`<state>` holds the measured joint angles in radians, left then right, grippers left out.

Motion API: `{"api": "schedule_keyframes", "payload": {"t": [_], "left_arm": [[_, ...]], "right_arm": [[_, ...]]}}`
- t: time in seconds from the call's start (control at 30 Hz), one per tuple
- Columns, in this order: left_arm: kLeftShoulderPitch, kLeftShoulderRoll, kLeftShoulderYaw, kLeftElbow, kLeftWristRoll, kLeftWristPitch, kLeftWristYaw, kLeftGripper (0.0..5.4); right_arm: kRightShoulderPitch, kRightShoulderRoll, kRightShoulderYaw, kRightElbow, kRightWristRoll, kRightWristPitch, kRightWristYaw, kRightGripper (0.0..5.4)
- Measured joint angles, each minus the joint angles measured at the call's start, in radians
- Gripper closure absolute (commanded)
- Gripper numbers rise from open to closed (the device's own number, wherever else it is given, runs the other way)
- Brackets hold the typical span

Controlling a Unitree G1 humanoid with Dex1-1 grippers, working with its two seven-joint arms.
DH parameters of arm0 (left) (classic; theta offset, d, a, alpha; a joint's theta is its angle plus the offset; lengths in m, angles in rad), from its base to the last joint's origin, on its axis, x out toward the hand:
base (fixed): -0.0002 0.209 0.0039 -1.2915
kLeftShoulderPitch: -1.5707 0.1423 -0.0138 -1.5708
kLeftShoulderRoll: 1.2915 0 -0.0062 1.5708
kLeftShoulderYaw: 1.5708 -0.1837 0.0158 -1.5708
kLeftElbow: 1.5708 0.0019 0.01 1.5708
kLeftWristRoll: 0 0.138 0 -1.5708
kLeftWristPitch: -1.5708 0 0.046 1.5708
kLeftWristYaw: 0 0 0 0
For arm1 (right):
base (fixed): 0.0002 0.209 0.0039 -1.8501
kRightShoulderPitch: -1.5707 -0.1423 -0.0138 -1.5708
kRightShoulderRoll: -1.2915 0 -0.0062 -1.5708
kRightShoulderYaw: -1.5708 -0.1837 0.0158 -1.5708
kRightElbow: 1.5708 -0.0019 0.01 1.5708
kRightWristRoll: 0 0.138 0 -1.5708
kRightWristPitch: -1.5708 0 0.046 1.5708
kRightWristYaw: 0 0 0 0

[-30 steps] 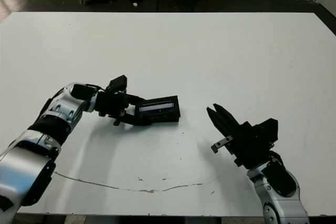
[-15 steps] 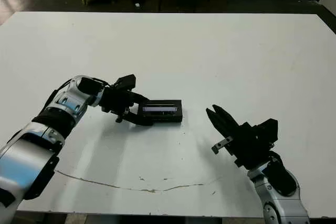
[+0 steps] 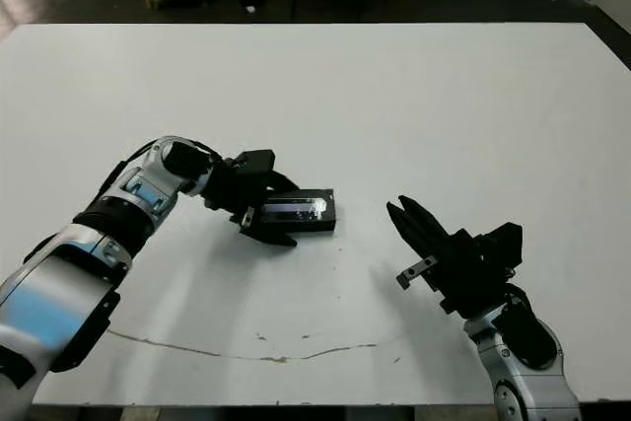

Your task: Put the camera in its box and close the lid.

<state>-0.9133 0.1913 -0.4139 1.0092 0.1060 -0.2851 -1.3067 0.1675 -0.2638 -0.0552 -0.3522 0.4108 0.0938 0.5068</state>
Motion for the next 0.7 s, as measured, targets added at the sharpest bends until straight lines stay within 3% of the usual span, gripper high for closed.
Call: {"api": "schedule_keyframes", "payload": {"t": [0.07,0.47,0.7], "left_arm": [[0.006,0.003,0.003,0.003,-0.003,-0.016,0.005,0.02],[0.072,0.032,0.032,-0.081,-0.032,-0.059,0.039,0.02],[0.147,0.081,0.099,-0.219,-0.114,-0.024,0.001,0.02]], "right_arm": [[0.0,0.0,0.001,-0.005,0.0,0.013,-0.009,5.4],[0.003,0.001,0.004,-0.018,-0.017,0.011,-0.012,5.4],[0.01,0.003,0.005,-0.018,-0.013,0.012,-0.012,5.4]]}}
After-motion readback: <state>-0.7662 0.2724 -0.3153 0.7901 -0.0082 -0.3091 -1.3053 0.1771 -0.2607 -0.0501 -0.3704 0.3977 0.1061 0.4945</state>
